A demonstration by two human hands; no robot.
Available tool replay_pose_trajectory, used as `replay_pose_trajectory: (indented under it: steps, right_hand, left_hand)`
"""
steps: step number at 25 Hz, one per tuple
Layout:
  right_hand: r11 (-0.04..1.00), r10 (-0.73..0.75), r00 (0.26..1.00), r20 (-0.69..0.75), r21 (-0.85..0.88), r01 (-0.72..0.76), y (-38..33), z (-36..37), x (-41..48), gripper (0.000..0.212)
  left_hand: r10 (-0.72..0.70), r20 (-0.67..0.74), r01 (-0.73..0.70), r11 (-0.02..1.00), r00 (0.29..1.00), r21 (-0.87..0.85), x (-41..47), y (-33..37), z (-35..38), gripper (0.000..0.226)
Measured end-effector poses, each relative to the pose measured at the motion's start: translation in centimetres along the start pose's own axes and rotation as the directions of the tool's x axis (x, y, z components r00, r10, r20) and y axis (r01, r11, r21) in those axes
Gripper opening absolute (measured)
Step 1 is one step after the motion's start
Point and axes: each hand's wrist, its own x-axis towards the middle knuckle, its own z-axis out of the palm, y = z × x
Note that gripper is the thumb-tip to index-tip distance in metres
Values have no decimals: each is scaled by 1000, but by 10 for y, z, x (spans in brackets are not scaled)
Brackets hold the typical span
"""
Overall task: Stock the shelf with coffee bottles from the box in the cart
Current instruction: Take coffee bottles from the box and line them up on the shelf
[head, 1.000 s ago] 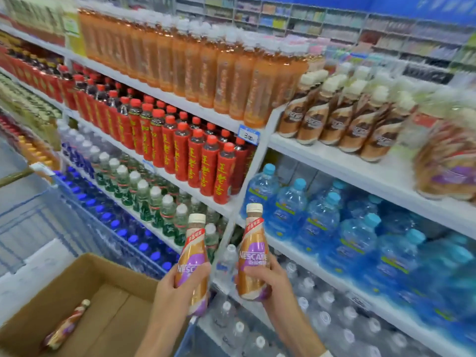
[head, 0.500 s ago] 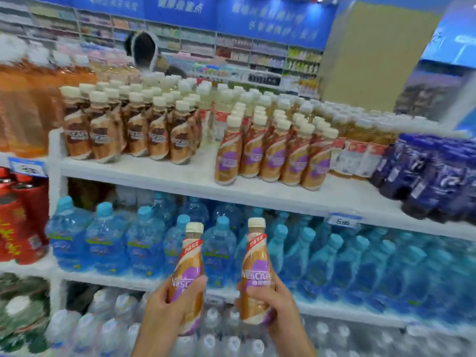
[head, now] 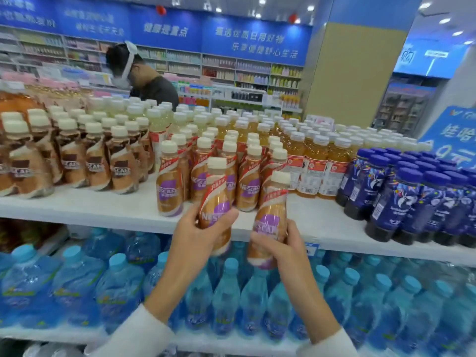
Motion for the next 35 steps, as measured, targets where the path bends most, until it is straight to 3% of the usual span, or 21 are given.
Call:
replay_pose_trajectory:
  steps: [8, 15, 19, 22, 25, 27, 32, 35]
  right_hand:
    - [984, -154, 976, -151, -113, 138, 2, 12, 64, 57]
    - [972, -171, 968, -183, -190, 136, 18, 15, 74, 65]
    - [933, -217, 952, -215, -332, 138, 26, 13, 65, 85]
    - [895, -258, 904, -340, -437, 92, 28, 15, 55, 92]
    - [844, -347, 845, -406, -529, 92, 28, 22, 55, 80]
    - [828, -362, 842, -401, -554, 92, 30, 22, 58, 72]
    - [892, -228, 944, -241, -440, 103, 25, 10, 63, 69]
    - [880, -216, 959, -183, -462, 110, 24, 7, 60, 70]
  left_hand:
    - [230, -7, -222, 950, 973, 221, 57, -11, 23, 34]
    - [209, -54, -196, 964, 976, 177, 65, -38, 25, 69]
    - [197, -47, -188, 970, 979, 153, 58, -40, 18, 94]
    - [206, -102, -183, 963, 973, 199, 54, -42, 11, 95]
    - [192, -104, -169, 966, 976, 198, 52, -42, 9, 82]
    - [181, -90, -162, 969, 979, 187, 53, -41, 8, 75]
    - [197, -41, -187, 967, 980, 175, 57, -46, 0, 65]
    - [204, -32, -195, 964, 979, 183, 57, -50, 0, 64]
